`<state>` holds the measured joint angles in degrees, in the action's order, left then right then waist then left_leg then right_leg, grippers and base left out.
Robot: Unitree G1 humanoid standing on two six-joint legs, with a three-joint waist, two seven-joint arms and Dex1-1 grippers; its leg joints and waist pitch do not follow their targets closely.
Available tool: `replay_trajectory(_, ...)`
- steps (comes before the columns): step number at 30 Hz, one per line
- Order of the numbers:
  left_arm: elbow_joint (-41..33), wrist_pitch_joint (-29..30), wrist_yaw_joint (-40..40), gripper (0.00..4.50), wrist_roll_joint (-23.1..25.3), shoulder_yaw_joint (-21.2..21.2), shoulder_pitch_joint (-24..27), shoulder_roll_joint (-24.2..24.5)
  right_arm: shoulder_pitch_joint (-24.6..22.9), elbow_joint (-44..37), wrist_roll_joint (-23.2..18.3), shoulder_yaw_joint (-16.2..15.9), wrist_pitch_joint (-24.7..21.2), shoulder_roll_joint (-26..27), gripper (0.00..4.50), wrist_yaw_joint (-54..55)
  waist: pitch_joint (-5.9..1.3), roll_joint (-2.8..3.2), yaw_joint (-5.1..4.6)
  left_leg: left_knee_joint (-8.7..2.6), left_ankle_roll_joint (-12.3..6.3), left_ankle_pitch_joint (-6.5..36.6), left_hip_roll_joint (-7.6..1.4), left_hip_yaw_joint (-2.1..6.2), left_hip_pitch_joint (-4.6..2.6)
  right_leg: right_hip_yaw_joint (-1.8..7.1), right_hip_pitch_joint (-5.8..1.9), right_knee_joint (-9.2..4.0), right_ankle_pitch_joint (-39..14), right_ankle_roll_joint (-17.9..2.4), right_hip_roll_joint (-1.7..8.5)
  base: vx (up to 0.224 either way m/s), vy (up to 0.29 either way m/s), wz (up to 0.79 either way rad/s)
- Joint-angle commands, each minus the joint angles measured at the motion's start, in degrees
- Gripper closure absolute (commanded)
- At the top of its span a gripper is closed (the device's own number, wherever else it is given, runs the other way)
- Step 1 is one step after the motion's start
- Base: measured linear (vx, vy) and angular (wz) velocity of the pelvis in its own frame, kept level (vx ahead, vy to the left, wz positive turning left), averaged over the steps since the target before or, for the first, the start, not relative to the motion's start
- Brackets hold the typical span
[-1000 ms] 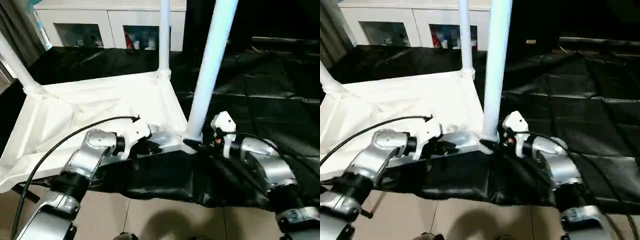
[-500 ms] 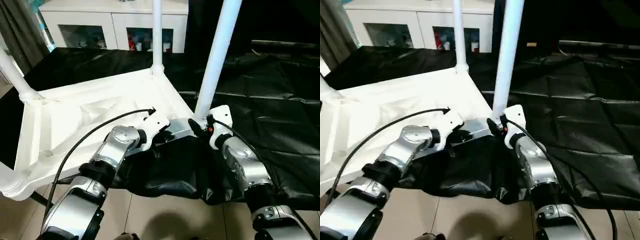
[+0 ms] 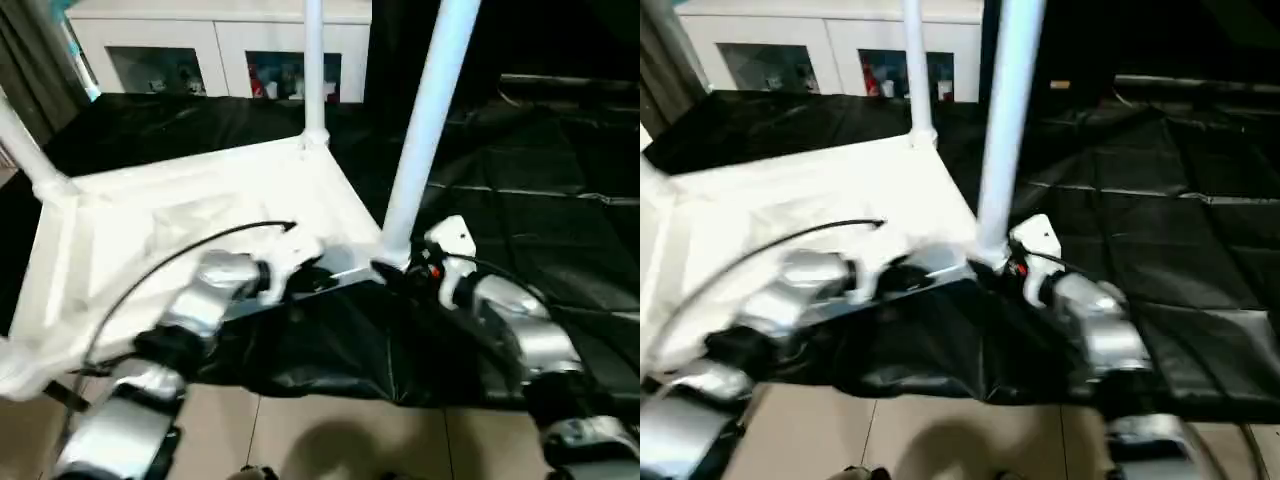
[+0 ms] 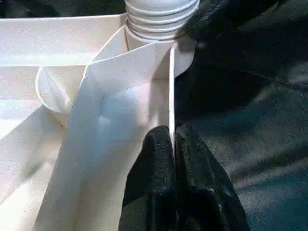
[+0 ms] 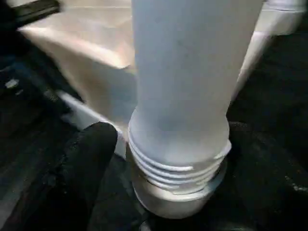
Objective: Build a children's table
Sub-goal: Rotate leg to tighten
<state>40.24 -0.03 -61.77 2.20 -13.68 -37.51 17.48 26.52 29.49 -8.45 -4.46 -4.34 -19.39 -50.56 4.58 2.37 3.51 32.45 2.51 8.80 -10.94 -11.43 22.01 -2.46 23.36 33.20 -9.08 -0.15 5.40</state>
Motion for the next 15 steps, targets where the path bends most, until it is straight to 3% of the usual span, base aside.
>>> replay_trajectory(1, -1.6, -1.3, -4.6, 4.5, -1.2, -0.7, 1.5, 1.0, -0.8, -1.7, -0.6, -2.3, 0.1, -0.9, 0.58, -5.3, -4.33, -1.16, 0.55, -3.19, -5.42, 12.1, -2.03, 0.53, -0.73, 1.54, -2.5, -3.24, -12.2, -13.7, 2.73, 0.052, -0.036, 0.01)
replay_trajectory(5, -3.7, -0.4, -8.9, 4.5, -3.2, -0.4, 2.4, 2.5, -0.7, -1.9, -0.7, -2.5, 0.9, -1.8, 0.58, -7.8, -4.78, -1.0, 0.78, -2.64, -6.88, 7.2, -2.0, 0.44, -0.53, 1.31, -2.68, -2.04, -3.8, -15.9, 2.32, 0.013, -0.009, 0.0)
replay_trajectory(6, -4.7, 0.3, -10.8, 4.5, -4.1, -0.4, 2.7, 3.1, -0.6, -1.7, -0.7, -2.7, 1.5, -2.1, 0.58, -8.7, -4.99, -1.2, 0.99, -2.42, -7.35, 6.1, -2.06, 0.39, -0.57, 1.35, -2.7, -1.65, -1.6, -16.6, 2.4, 0.0, 0.0, 0.0)
replay_trajectory(7, -6.0, 1.1, -12.6, 4.5, -5.1, -0.4, 3.2, 4.0, -0.2, -1.3, -0.8, -2.9, 2.1, -2.4, 0.58, -9.7, -4.95, -1.04, 1.18, -2.31, -7.97, 5.5, -2.07, 0.29, -0.57, 1.34, -2.46, -1.52, -0.5, -16.9, 2.26, 0.0, 0.0, 0.0)
replay_trajectory(9, -7.4, 2.0, -15.0, 4.5, -6.4, -0.3, 3.6, 5.1, 0.4, -0.8, -1.0, -3.1, 2.9, -2.7, 0.58, -11.1, -4.75, -0.95, 1.31, -2.41, -8.01, 6.8, -2.16, 0.26, -0.61, 1.3, -2.36, -1.7, -2.3, -16.9, 2.28, 0.0, 0.0, 0.0)
replay_trajectory(12, -7.6, 2.6, -15.8, 4.5, -6.8, -0.1, 3.5, 5.6, 1.1, -0.5, -1.2, -3.4, 2.9, -2.8, 0.58, -12.5, -4.27, -1.1, 1.32, -2.82, -6.0, 10.8, -2.22, 0.33, -0.76, 1.43, -2.18, -2.32, -9.2, -15.5, 2.35, 0.0, 0.0, 0.0)
replay_trajectory(15, -7.7, 2.7, -15.8, 4.5, -6.8, 0.1, 3.5, 5.7, 1.5, -0.2, -1.2, -3.6, 2.9, -2.9, 0.58, -13.7, -4.12, -1.26, 1.34, -2.92, -4.79, 12.2, -2.21, 0.34, -0.84, 1.59, -2.1, -2.64, -12.4, -14.5, 2.47, 0.0, 0.0, 0.0)
